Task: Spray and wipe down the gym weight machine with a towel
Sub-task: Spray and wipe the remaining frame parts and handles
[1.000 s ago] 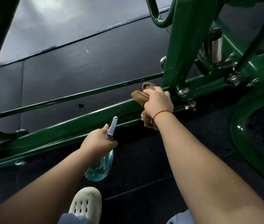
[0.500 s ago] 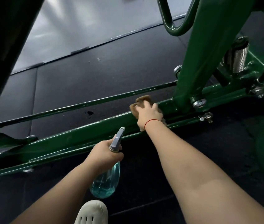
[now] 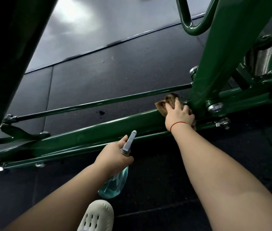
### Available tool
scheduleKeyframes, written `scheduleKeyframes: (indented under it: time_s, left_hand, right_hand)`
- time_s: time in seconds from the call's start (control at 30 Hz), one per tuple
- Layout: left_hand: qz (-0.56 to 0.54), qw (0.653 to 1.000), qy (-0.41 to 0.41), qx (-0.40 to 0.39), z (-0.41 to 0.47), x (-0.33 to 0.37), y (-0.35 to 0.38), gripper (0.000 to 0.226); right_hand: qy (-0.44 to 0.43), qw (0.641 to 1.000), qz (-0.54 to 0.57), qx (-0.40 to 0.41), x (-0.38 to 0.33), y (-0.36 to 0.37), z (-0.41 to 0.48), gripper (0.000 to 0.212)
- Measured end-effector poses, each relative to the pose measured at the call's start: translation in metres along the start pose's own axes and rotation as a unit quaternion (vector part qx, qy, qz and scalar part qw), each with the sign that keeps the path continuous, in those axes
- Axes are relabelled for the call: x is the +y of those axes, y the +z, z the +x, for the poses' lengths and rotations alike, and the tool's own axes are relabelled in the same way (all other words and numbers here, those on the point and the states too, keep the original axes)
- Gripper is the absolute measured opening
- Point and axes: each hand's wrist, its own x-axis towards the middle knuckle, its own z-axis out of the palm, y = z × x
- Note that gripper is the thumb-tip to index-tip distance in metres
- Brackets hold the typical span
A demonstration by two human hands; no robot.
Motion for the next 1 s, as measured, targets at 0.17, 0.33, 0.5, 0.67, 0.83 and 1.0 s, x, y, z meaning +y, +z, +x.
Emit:
scheduleKeyframes:
  time_s: [0.17, 0.33, 0.5, 0.67, 0.83, 1.0]
  left_hand:
    - [0.027, 1.0, 0.011, 0.002, 0.006, 0.002, -0.001, 0.013]
    - [0.054, 0.998, 0.038, -0.014, 0.02, 0.002, -0.003, 0.018]
    - [0.055, 0.994, 0.078, -0.045, 0.026, -0.011, -0.006, 0.056]
    - [0.012, 0.994, 0.096, -0.055, 0.029, -0.018, -0.008, 0.027]
    - [-0.104, 0.99, 0.069, -0.073, 0.032, -0.031, -0.019, 0.015]
    - [-0.14, 0.988, 0.049, -0.043, 0.021, -0.065, -0.053, 0.017]
  right_hand:
    - [-0.014, 0.999, 0.001, 0.052, 0.006, 0.008, -0.006, 0.078]
    - [-0.009, 0.997, 0.021, 0.076, 0.004, 0.013, -0.005, 0.077]
    - [-0.007, 0.993, 0.037, 0.108, 0.005, 0.019, 0.001, 0.078]
    - [0.02, 1.0, -0.011, 0.014, -0.008, 0.012, 0.009, 0.094]
    - [-0.003, 0.998, -0.03, -0.057, -0.028, 0.006, 0.012, 0.094]
    - [-0.085, 0.991, -0.048, -0.091, -0.084, 0.022, -0.015, 0.084]
